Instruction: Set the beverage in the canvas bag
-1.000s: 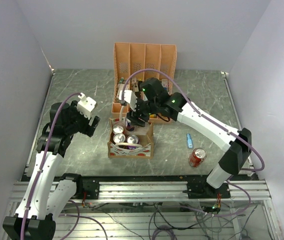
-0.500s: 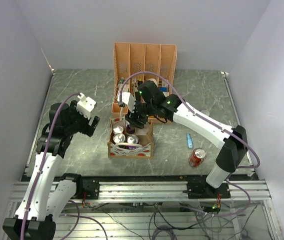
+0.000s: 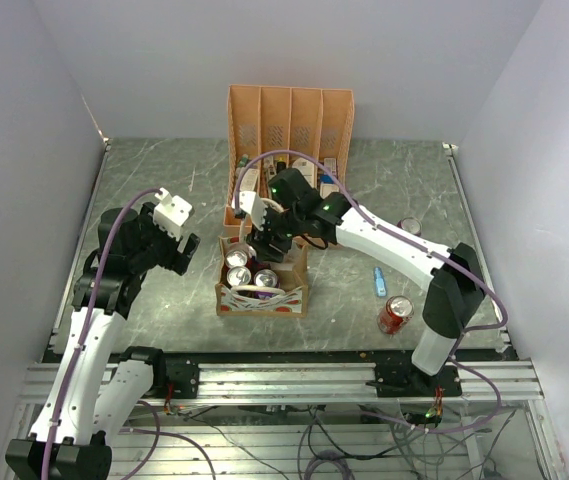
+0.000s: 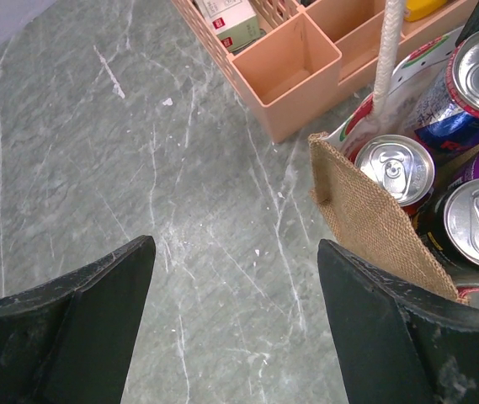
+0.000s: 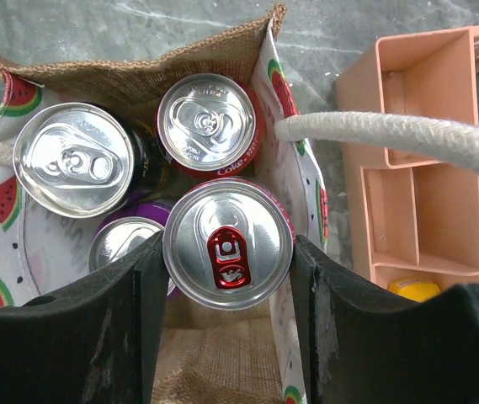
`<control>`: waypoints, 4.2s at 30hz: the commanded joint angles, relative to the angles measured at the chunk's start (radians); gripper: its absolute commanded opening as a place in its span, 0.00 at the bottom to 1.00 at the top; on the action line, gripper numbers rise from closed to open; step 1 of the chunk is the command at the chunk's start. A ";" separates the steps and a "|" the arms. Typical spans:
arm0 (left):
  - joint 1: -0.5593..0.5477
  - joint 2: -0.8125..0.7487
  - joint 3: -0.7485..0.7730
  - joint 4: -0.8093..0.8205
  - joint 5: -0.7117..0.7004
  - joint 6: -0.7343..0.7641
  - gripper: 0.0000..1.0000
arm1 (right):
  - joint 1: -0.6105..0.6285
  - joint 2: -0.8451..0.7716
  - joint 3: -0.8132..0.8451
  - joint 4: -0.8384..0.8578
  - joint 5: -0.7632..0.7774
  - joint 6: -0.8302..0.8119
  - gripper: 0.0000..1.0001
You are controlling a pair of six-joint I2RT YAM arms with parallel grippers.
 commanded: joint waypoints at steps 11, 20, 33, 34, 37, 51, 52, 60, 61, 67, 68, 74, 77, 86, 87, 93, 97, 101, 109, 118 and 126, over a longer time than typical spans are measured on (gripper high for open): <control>0.011 -0.017 -0.002 0.026 0.023 -0.012 0.89 | 0.001 0.023 -0.039 0.105 -0.027 0.016 0.00; 0.012 -0.022 0.006 0.006 0.029 -0.007 0.89 | 0.002 0.025 -0.044 0.106 -0.023 0.016 0.00; 0.012 -0.037 -0.013 0.021 0.026 -0.003 0.90 | 0.001 0.043 -0.053 0.112 -0.024 0.007 0.00; 0.012 -0.036 -0.012 0.021 0.025 -0.005 0.90 | 0.001 0.044 -0.059 0.112 -0.024 0.006 0.01; 0.012 -0.035 -0.004 0.007 0.028 -0.003 0.90 | 0.002 0.050 -0.072 0.121 -0.022 0.004 0.04; 0.011 -0.031 -0.010 0.021 0.027 0.001 0.89 | 0.001 0.050 -0.092 0.115 0.001 -0.012 0.36; 0.011 -0.030 -0.008 0.020 0.025 -0.001 0.89 | 0.002 0.049 -0.092 0.114 0.007 -0.013 0.39; 0.012 -0.024 0.006 -0.006 0.029 0.002 0.89 | 0.002 0.045 -0.065 0.092 0.033 -0.032 0.54; 0.012 -0.025 0.000 0.001 0.029 0.006 0.89 | 0.004 0.045 -0.063 0.088 0.032 -0.034 0.56; 0.011 -0.027 -0.007 0.014 0.033 0.010 0.89 | 0.006 0.049 -0.053 0.072 0.040 -0.041 0.63; 0.011 -0.028 -0.013 0.025 0.030 0.003 0.89 | 0.007 0.048 -0.056 0.072 0.042 -0.041 0.65; 0.012 -0.018 -0.006 0.028 0.032 0.006 0.89 | 0.011 0.035 -0.050 0.062 0.054 -0.046 0.71; 0.012 -0.013 0.010 0.008 0.035 0.003 0.89 | 0.017 0.029 -0.025 0.040 0.053 -0.048 0.76; 0.012 -0.035 -0.019 0.034 0.025 0.006 0.89 | 0.033 -0.008 -0.004 0.002 0.040 -0.066 0.77; 0.011 -0.034 -0.015 0.030 0.024 0.006 0.89 | 0.037 -0.010 0.000 -0.004 0.038 -0.070 0.77; 0.012 -0.034 -0.010 0.022 0.018 0.007 0.89 | 0.096 -0.049 -0.024 -0.018 0.098 -0.107 0.77; 0.012 -0.037 -0.013 0.017 0.017 0.015 0.89 | 0.114 -0.080 -0.031 -0.015 0.125 -0.112 0.77; 0.012 -0.036 -0.005 0.009 0.023 0.013 0.89 | 0.117 -0.107 -0.018 -0.027 0.140 -0.113 0.77; 0.012 -0.038 -0.011 0.032 0.008 0.006 0.89 | 0.111 -0.226 -0.062 -0.018 0.180 -0.121 0.77; 0.016 -0.057 0.017 0.030 -0.004 -0.022 0.88 | -0.085 -0.384 -0.085 -0.027 0.084 -0.091 0.77; 0.018 -0.075 -0.014 0.054 0.015 -0.010 0.90 | -0.340 -0.574 -0.173 0.012 0.026 -0.042 0.78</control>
